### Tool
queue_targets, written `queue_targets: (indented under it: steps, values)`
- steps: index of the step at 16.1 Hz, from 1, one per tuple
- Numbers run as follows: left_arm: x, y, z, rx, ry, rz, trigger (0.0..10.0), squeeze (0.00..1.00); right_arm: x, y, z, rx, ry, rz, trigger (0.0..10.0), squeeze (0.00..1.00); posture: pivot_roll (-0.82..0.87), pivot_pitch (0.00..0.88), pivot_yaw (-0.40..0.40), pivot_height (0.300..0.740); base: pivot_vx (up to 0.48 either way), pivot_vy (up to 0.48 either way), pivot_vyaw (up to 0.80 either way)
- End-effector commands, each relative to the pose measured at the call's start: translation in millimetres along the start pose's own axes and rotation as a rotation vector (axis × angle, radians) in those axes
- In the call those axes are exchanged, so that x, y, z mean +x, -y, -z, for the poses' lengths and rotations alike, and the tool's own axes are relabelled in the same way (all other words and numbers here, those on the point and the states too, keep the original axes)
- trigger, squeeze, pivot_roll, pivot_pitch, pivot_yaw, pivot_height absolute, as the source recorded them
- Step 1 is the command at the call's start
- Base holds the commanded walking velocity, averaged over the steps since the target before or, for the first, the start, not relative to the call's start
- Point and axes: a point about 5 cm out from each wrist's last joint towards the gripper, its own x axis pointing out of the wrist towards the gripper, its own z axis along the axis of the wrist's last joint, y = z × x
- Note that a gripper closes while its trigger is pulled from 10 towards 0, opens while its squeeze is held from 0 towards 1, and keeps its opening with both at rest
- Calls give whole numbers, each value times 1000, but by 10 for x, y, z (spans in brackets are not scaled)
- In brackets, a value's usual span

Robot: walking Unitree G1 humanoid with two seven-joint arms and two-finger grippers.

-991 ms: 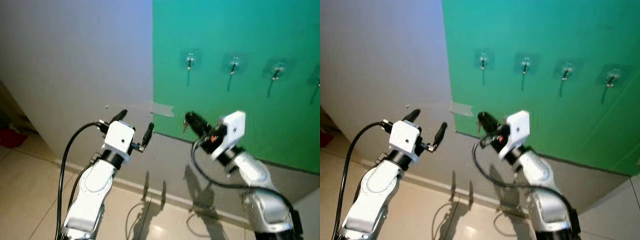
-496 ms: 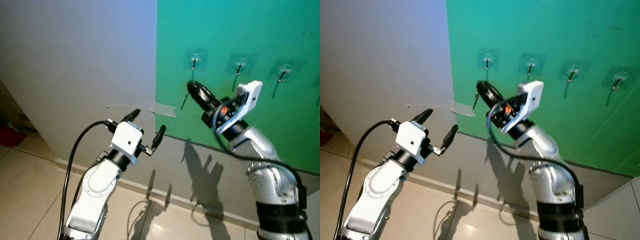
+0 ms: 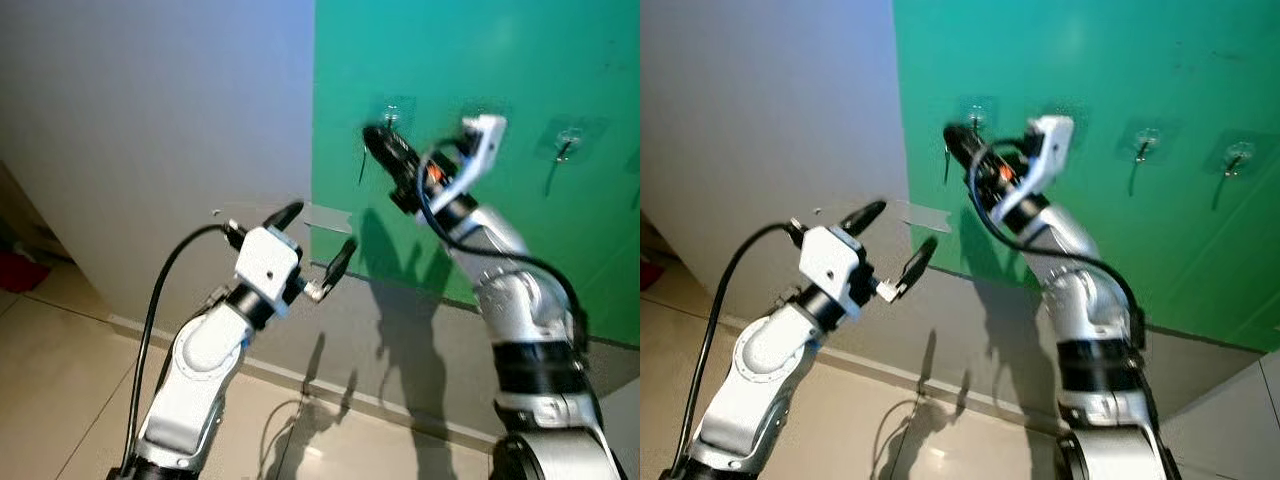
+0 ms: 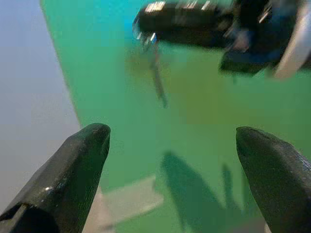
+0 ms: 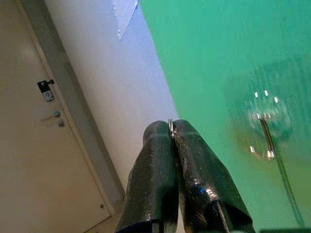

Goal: Hang keys on a hook

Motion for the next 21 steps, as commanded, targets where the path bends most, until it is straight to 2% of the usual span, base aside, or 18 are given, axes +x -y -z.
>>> queue_targets:
  steps: [1, 8, 14, 21]
  values:
    - [13, -12, -38, -1, 14, 8, 10000, 0, 39, 36, -32, -19, 17, 31, 10000, 0, -62, 0, -29, 740, 0, 0, 0]
    - [40, -19, -19, -7, -1, 19, 10000, 0, 87, 210, -126, -62, 57, 139, 10000, 0, -72, 0, -26, 740, 0, 0, 0]
    - [89, -19, 0, -8, -6, 32, 10000, 0, 26, 361, -68, -98, -5, 253, 10000, 0, -90, 0, -5, 740, 0, 0, 0]
    - [106, -13, -1, -10, -2, 36, 10000, 0, 33, 339, -86, -90, 0, 245, 10000, 0, -91, 0, -6, 740, 0, 0, 0]
